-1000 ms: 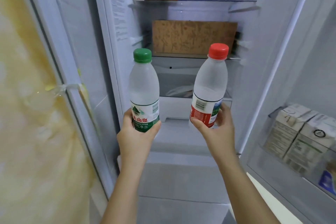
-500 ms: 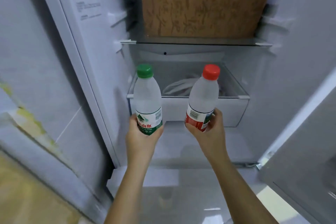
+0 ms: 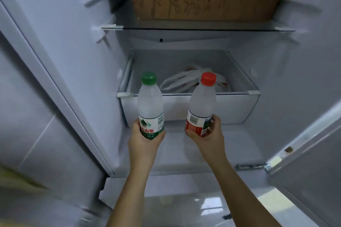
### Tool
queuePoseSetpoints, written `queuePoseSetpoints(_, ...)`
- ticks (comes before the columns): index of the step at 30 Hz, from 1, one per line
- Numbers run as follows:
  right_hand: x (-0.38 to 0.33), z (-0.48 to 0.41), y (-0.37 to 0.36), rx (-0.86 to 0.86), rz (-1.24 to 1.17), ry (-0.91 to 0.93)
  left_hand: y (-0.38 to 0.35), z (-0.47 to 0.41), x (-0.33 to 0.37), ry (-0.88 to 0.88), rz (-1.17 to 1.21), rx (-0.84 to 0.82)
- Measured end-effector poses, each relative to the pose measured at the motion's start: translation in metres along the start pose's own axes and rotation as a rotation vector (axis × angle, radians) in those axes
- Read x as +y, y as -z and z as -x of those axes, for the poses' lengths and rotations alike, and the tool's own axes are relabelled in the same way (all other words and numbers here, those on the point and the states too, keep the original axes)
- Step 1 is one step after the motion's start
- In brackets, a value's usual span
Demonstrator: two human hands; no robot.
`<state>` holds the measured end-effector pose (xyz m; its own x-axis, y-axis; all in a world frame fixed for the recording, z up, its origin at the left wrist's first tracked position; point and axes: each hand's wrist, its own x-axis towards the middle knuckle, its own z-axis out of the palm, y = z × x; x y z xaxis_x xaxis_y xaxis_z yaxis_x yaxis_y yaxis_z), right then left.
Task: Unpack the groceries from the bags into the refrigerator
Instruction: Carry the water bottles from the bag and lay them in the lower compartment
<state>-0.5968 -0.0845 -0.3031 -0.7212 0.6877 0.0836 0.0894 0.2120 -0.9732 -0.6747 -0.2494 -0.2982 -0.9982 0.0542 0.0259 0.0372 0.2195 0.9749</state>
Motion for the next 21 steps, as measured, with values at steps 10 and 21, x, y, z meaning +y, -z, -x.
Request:
queuePoseSetpoints(10, 0.005, -0.006, 0.001, -0.079, 0.057, -0.014, 0.0, -0.004, -0.009, 0.019, -0.062, -0.027)
queuePoseSetpoints(21, -0.042, -0.01, 0.026, -0.082, 0.092, 0.077, 0.019, -0.005, 0.018, -0.056, -0.201, -0.076)
